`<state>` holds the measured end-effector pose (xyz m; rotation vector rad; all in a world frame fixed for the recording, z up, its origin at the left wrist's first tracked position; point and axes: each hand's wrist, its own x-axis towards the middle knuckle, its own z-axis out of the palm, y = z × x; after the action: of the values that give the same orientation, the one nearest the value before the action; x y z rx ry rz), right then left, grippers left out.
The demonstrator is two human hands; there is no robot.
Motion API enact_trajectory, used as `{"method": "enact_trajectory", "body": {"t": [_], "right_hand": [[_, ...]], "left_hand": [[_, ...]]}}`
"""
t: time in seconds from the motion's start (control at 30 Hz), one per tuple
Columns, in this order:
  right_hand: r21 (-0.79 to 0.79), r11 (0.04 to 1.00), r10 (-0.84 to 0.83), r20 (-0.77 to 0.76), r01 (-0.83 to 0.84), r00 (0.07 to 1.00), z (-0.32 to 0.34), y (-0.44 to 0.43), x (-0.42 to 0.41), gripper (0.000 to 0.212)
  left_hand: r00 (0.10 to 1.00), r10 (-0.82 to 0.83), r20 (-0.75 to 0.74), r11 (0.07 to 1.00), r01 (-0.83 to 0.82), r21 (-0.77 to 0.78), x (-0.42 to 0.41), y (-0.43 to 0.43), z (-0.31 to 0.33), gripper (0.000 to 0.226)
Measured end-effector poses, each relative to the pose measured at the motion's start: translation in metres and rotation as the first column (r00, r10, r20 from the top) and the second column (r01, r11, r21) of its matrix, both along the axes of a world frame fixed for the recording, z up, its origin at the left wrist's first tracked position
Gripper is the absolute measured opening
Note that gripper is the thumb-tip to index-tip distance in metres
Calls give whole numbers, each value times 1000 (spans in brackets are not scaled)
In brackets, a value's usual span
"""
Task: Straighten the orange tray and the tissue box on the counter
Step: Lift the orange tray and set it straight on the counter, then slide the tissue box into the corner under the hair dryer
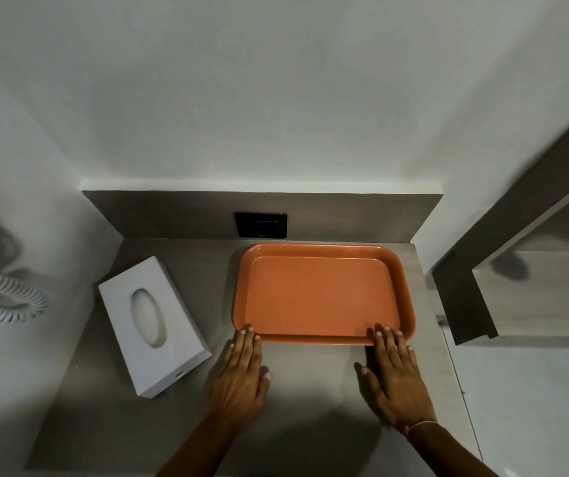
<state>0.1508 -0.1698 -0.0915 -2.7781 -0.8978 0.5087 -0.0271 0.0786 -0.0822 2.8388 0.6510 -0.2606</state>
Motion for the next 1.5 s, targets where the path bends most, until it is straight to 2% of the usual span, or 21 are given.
{"method": "enact_trajectory", "body": {"t": [0.4,0.53,0.6,0.67,0.83,0.97,1.07,1.2,1.37,1.5], "right_hand": [[-48,999,3,33,-1,999,-1,10,20,74],[-73,997,-24,3,24,1000,0,12,22,74],[-69,996,-63,-27,61,998,2,18,20,76],[2,998,-63,-51,63,997,8,30,12,75],[259,953,185,-89,-157,979,32,103,-24,72],[368,853,428,-89,-369,900,45,185,-60,70],[390,785,547,-73,-481,834,51,245,-83,70],[377,747,616,-83,-548,783,53,303,-94,68],[287,767,628,-150,-574,764,44,334,-97,67],[261,762,639,-159,-592,753,35,338,-95,67]], "left_hand": [[999,11,-41,999,-9,41,17,8,0,67],[999,-15,-50,999,17,33,21,10,4,66],[1000,-12,-20,1000,12,14,21,12,8,68],[996,42,76,999,-40,-22,17,17,15,69],[934,240,266,970,-217,-113,-26,53,39,68],[878,399,264,916,-375,-140,-73,95,49,70],[840,501,208,864,-476,-160,-95,120,46,68],[827,549,123,833,-531,-151,-101,141,40,67],[815,578,47,806,-561,-189,-101,153,27,65],[805,591,57,790,-562,-247,-99,157,18,63]]}}
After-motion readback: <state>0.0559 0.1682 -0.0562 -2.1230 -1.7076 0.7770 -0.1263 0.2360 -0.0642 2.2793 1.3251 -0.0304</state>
